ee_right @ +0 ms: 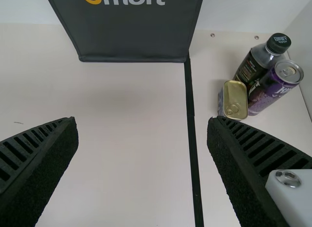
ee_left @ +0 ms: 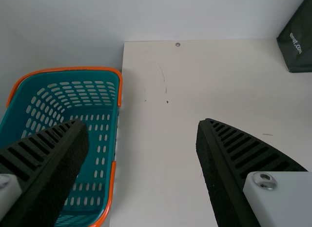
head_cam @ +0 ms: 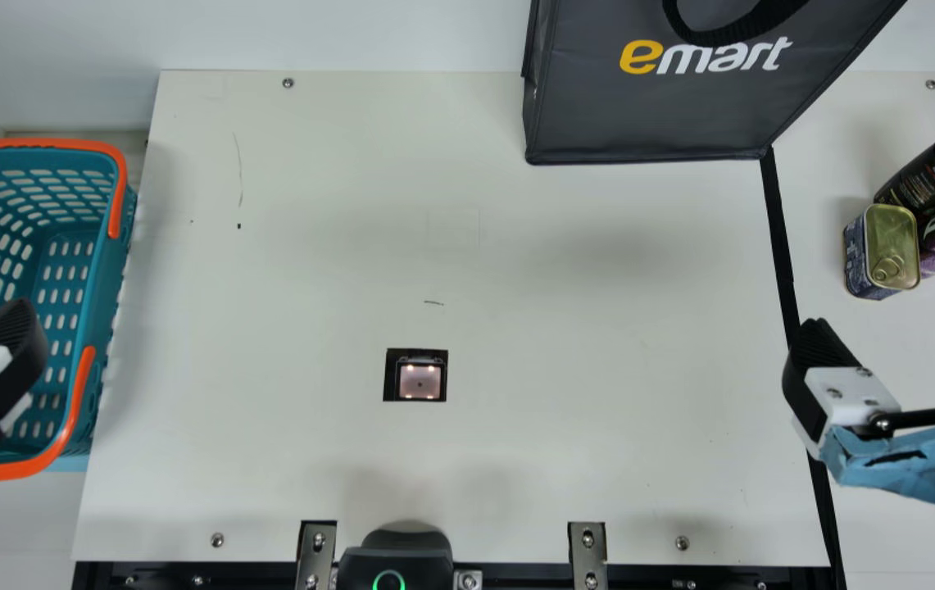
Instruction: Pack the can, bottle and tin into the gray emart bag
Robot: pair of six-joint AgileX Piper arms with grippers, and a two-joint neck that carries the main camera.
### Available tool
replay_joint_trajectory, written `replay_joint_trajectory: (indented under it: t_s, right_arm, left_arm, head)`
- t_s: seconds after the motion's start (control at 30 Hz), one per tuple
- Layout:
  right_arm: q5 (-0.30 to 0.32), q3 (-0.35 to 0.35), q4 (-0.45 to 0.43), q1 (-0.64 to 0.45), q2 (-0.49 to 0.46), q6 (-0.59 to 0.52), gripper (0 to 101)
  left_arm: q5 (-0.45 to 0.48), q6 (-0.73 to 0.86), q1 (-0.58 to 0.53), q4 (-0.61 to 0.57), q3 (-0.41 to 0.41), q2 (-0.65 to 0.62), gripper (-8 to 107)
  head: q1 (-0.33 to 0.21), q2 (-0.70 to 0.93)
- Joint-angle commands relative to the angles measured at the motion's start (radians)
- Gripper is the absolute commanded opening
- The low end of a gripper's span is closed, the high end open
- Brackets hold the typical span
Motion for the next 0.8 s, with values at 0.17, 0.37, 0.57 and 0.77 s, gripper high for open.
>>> replay_joint_trajectory:
  t_s: [0.17, 0.37, 0.57, 0.77]
  right_arm:
    - [0.000, 0.000, 0.000, 0.000, 0.000, 0.000, 91]
    - [0.000, 0.000, 0.000, 0.000, 0.000, 0.000, 91]
    - [0.000, 0.000, 0.000, 0.000, 0.000, 0.000, 91]
    - [0.000, 0.000, 0.000, 0.000, 0.000, 0.000, 91]
  left_arm:
    - [0.000, 0.000, 0.000, 0.000, 0.000, 0.000, 90]
    - [0.000, 0.000, 0.000, 0.000, 0.000, 0.000, 90]
    - [0.000, 0.000, 0.000, 0.000, 0.000, 0.000, 90]
    - [0.000, 0.000, 0.000, 0.000, 0.000, 0.000, 90]
  head:
    - [-0.167, -0.155]
    - [-0.307, -0.294]
    - [-0.322, -0.318]
    - [-0.322, -0.318]
